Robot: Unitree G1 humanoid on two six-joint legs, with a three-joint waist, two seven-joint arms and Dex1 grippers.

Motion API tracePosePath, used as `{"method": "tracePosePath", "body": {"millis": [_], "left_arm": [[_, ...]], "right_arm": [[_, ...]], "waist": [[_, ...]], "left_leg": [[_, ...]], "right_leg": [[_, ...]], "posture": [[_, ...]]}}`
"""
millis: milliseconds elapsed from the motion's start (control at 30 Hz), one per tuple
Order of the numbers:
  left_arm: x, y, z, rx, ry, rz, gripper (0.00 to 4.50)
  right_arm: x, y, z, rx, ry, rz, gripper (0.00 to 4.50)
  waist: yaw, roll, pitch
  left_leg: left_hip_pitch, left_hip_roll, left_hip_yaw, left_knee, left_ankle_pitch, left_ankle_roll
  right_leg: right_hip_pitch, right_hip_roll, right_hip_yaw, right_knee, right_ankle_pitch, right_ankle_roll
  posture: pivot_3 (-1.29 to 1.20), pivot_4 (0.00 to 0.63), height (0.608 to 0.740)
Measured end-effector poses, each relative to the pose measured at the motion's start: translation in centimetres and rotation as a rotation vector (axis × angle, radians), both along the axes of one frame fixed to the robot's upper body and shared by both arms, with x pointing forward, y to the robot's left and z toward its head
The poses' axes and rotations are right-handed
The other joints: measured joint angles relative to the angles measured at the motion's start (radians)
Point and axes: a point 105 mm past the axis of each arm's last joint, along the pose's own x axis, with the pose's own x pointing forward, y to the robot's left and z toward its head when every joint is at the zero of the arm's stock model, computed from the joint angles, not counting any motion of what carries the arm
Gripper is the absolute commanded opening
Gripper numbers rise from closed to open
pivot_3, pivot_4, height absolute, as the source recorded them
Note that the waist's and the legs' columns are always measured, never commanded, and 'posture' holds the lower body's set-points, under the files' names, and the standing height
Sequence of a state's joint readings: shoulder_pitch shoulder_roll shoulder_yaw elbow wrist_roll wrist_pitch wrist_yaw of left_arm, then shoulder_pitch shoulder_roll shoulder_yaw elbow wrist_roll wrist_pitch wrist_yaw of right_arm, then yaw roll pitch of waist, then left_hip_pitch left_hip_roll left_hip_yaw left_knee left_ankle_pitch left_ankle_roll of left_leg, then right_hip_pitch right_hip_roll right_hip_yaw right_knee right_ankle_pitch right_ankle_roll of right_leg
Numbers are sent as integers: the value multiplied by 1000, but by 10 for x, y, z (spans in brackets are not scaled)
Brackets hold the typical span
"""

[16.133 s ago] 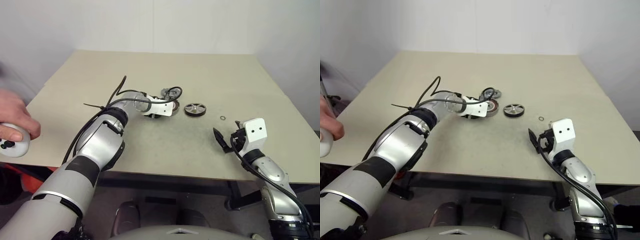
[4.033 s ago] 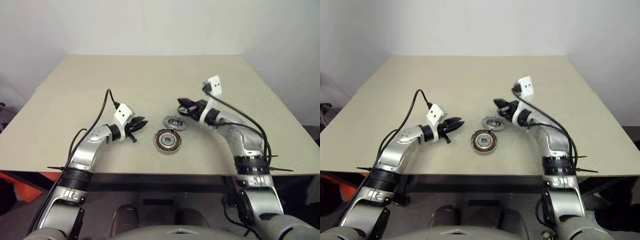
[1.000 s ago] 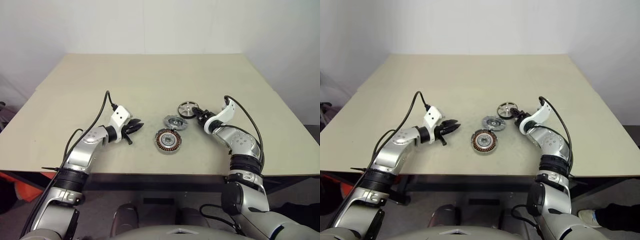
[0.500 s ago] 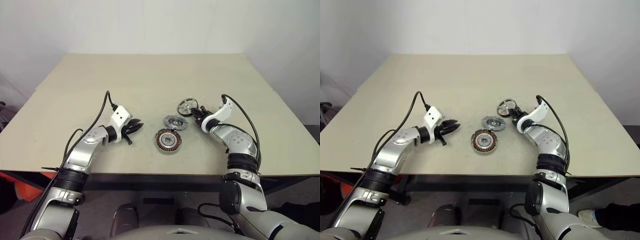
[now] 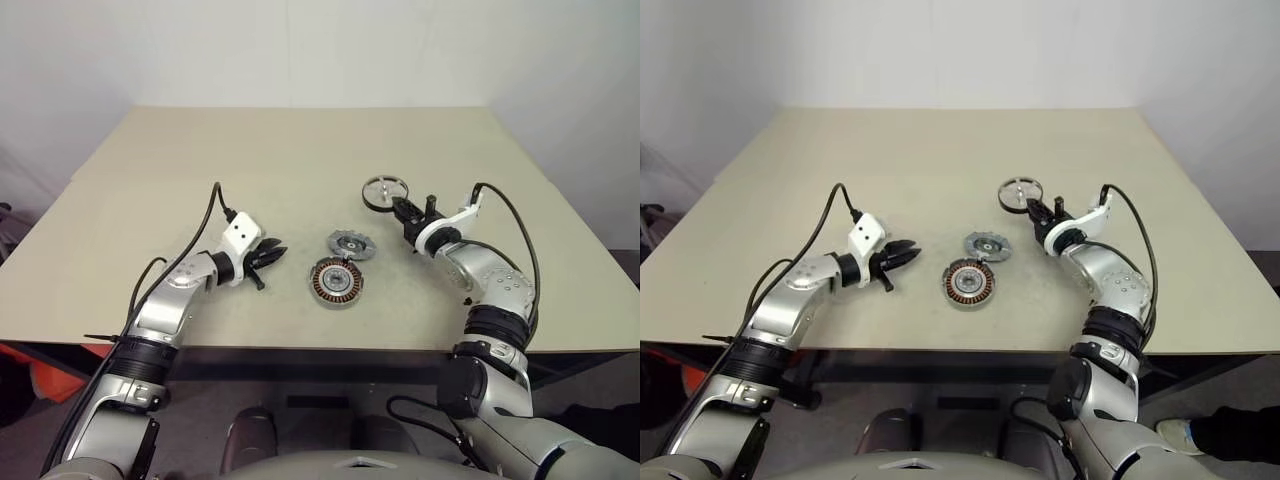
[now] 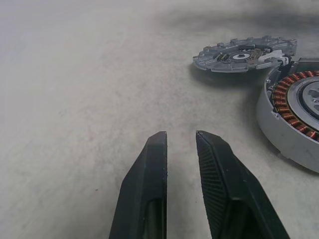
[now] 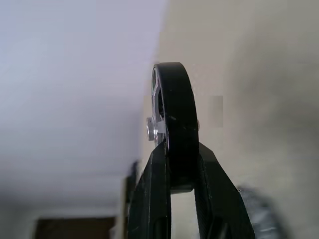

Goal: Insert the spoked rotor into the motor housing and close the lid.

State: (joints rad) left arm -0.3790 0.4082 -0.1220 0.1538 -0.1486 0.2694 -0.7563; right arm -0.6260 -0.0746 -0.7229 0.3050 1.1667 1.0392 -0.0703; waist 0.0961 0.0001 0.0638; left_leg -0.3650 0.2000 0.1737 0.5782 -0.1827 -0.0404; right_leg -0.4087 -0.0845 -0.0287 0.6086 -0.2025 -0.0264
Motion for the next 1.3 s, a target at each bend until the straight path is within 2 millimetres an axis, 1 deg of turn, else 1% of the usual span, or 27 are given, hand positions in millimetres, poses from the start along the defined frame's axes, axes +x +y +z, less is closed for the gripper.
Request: {"method": "tracePosePath", "body": {"millis": [67, 133, 233, 300, 367, 567, 733, 933, 1067, 1300], "left_arm": [[0, -1, -1, 0, 2, -3, 998], [0, -1, -1, 2, 4, -4, 998], [-1, -2, -4, 5, 11, -8, 998], [-1, -4, -6, 6, 17, -11, 998], [-2, -7, -8, 5, 22, -22, 998], [-3, -9, -10, 7, 27, -27, 998], [-3, -7, -10, 11, 26, -25, 998], [-3, -6, -12, 14, 30, -21, 998], [-4, -5, -14, 16, 34, -16, 998], [-4, -4, -14, 17, 34, -15, 998]], "right_arm": [[-16, 5, 4, 5, -23, 80, 374], [-35, 13, -2, 2, -12, 157, 374], [-72, 27, -17, -26, 18, 301, 374], [-87, 33, -20, -41, 29, 360, 374], [-98, 38, -21, -61, 44, 403, 374], [-109, 48, -24, -56, 99, 447, 374], [-114, 58, -38, -51, 174, 460, 374], [-111, 58, -41, -58, 195, 436, 374], [-113, 58, -48, -57, 221, 429, 374], [-113, 60, -51, -51, 234, 418, 374]], "waist": [[2, 0, 0], [4, 0, 0], [6, 0, 0], [6, 0, 0], [4, 0, 0], [3, 0, 0], [4, 0, 0], [4, 0, 0], [4, 0, 0], [4, 0, 0]], "left_leg": [[0, 0, 0, -1, 0, 0], [-1, 0, 0, -1, 0, 0], [-1, -1, 0, -1, 0, 0], [0, 0, 0, -1, 0, 0], [1, 0, 0, -1, 1, -2], [1, 0, 0, -1, 2, -4], [-3, 0, -1, -1, 2, -3], [-4, 0, -1, -1, 2, -3], [-4, -1, -1, -1, 2, -3], [-4, -1, -1, -1, 2, -3]], "right_leg": [[0, 0, 0, -1, 0, 0], [0, 0, 0, -1, 0, 0], [0, -1, 0, -2, -1, 1], [0, -1, 0, -2, -4, 8], [1, 0, 0, -2, -5, 9], [1, 0, 0, -2, -5, 9], [-2, 0, -1, -2, -5, 10], [-2, 0, -1, -2, -5, 10], [-2, -1, -1, -2, -5, 10], [-2, -1, -1, -2, -5, 10]], "posture": [[0, 0, 740], [0, 0, 740], [0, 0, 740], [0, 0, 740], [0, 0, 740], [0, 0, 740], [0, 0, 740], [0, 0, 740], [0, 0, 740], [0, 0, 740]]}}
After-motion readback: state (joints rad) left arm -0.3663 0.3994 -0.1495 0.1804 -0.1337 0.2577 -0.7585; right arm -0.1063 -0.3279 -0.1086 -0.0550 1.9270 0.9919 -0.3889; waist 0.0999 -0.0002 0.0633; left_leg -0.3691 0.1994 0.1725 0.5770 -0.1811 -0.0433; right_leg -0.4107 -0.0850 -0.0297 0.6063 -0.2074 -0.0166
